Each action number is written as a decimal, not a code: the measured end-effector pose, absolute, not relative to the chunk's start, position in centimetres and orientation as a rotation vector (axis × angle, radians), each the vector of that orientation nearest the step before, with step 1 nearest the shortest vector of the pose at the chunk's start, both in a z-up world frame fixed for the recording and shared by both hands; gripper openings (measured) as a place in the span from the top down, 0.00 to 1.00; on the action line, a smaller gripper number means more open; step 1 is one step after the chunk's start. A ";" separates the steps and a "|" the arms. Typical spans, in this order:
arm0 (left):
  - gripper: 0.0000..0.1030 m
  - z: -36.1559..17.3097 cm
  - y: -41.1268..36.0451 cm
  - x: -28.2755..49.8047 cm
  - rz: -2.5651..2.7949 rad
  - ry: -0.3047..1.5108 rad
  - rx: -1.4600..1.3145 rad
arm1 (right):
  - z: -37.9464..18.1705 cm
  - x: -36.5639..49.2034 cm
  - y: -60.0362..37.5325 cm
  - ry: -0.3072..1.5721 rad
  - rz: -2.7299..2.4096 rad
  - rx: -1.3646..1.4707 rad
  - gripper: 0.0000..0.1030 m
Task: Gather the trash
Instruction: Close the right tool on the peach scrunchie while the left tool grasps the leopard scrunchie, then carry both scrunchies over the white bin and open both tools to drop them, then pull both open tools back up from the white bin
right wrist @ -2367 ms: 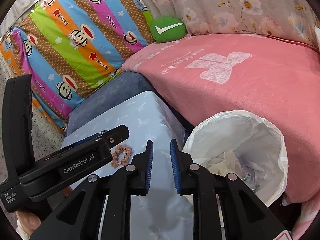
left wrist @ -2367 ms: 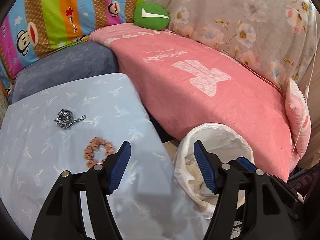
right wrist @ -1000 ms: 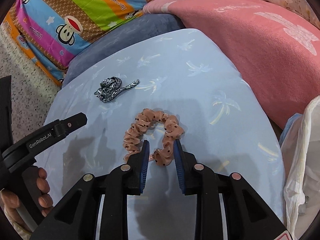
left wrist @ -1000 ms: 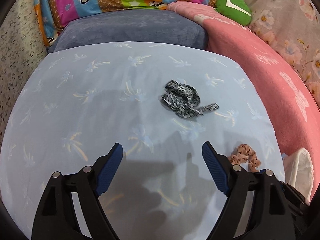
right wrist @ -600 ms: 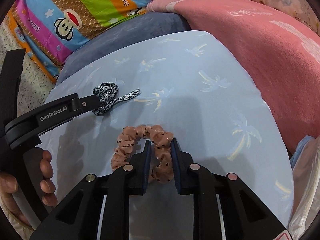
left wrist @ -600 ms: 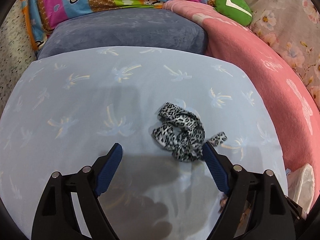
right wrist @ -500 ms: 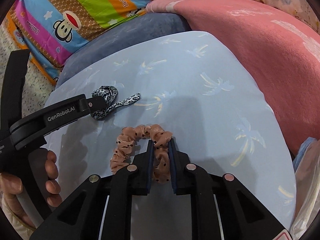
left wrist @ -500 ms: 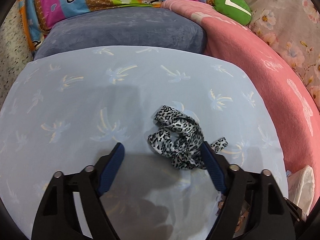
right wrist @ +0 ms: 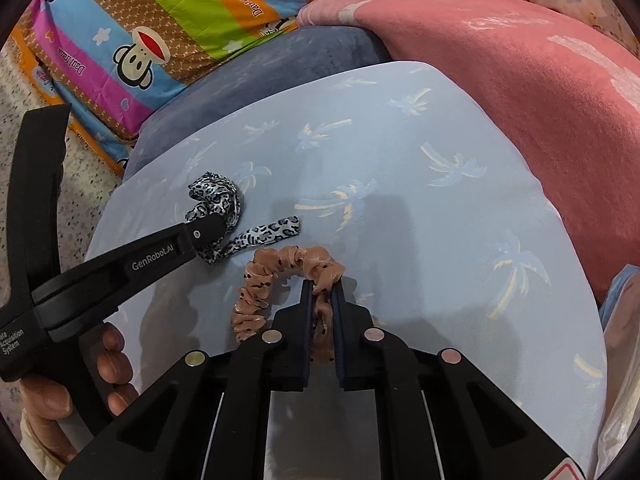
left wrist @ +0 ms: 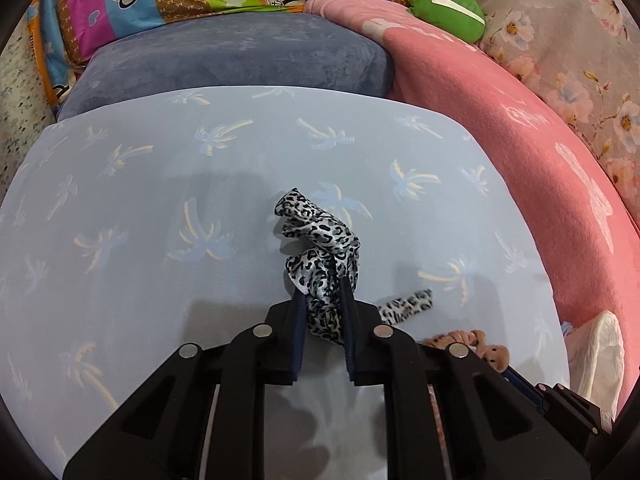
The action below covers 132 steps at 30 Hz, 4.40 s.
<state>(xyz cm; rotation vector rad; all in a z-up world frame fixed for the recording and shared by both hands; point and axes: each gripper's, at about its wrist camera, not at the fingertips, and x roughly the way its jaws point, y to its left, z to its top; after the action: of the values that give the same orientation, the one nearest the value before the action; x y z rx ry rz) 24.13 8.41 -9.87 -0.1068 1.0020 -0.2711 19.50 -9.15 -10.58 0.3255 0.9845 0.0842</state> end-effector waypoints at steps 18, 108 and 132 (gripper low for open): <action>0.85 -3.7 5.4 15.4 -0.362 0.910 -0.062 | -2.8 10.5 -11.7 0.843 0.065 0.352 0.91; 0.43 1.5 -13.1 3.6 -0.668 0.806 0.155 | 2.9 -6.0 -32.3 0.626 -0.271 0.487 0.75; 0.29 0.6 -10.6 2.2 -0.583 0.788 0.180 | 2.0 -8.0 -30.6 0.732 -0.287 0.351 0.59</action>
<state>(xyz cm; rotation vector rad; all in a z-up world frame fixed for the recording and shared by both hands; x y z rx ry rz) 2.23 -10.61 0.64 0.1797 0.7883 -0.5828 -7.97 -30.59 1.97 0.3507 0.7316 -0.2867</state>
